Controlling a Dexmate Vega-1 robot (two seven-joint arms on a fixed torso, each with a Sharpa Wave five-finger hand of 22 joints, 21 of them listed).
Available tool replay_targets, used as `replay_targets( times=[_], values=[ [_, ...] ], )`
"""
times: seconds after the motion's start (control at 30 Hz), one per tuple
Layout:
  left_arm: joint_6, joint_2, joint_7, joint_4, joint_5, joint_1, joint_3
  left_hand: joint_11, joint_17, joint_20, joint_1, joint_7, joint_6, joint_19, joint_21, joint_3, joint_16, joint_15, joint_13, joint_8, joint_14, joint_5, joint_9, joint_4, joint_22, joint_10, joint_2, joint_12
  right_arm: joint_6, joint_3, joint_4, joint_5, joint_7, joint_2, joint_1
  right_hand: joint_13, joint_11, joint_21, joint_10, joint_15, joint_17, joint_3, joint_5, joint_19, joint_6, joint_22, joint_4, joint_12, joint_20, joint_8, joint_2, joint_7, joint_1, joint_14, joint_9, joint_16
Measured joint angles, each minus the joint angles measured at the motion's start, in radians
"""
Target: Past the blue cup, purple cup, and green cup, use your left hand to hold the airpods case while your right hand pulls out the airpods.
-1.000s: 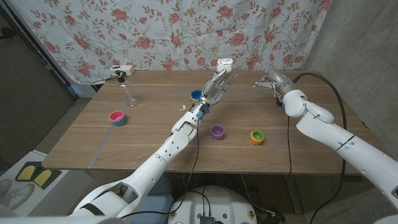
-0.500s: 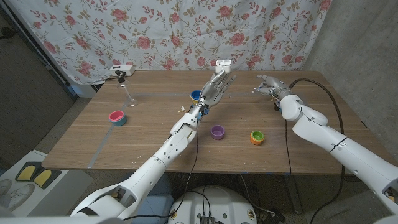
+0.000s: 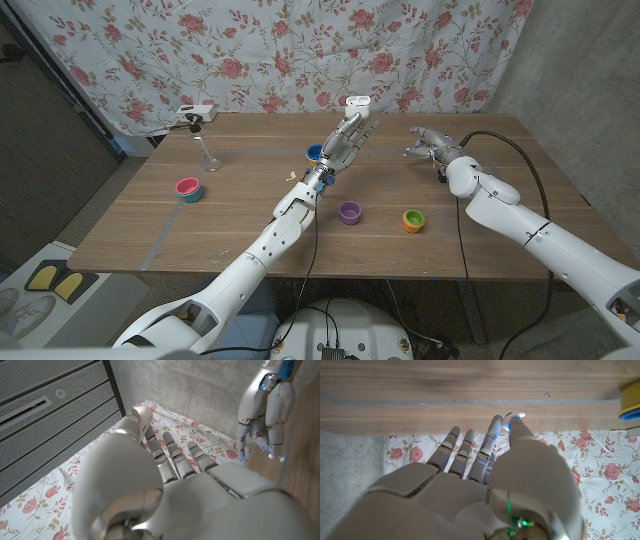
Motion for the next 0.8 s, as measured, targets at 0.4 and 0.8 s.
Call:
replay_targets(
  times=[0.4, 0.8],
  values=[
    [-0.001, 0.002, -0.003, -0.001, 0.001, 0.000, 0.003, 0.000, 0.005, 0.000, -0.003, 0.000, 0.000, 0.000, 0.000, -0.003, 0.000, 0.000, 0.000, 0.000, 0.000, 0.000, -0.005, 0.003, 0.000, 0.000, -0.003, 0.000, 0.000, -0.022, 0.018, -0.027, 0.018, 0.006, 0.004, -0.010, 0.007, 0.000, 0.007, 0.000, -0.005, 0.000, 0.000, -0.005, 0.012, 0.000, 0.000, 0.011, 0.005, 0.000, 0.000, -0.002, 0.000, 0.000, 0.000, 0.000],
    [0.004, 0.002, -0.008, -0.001, -0.001, -0.006, 0.005, 0.000, 0.005, 0.000, -0.002, 0.000, 0.000, 0.000, 0.000, -0.003, -0.004, 0.000, 0.000, 0.005, 0.000, 0.001, -0.010, 0.003, 0.000, 0.000, -0.002, 0.000, -0.002, -0.045, 0.029, -0.058, 0.029, 0.008, 0.004, -0.020, 0.007, 0.001, 0.007, 0.000, -0.010, 0.000, -0.008, -0.005, 0.023, 0.000, 0.000, 0.011, 0.005, 0.000, 0.000, -0.002, 0.000, 0.000, 0.000, 0.000]
  ],
)
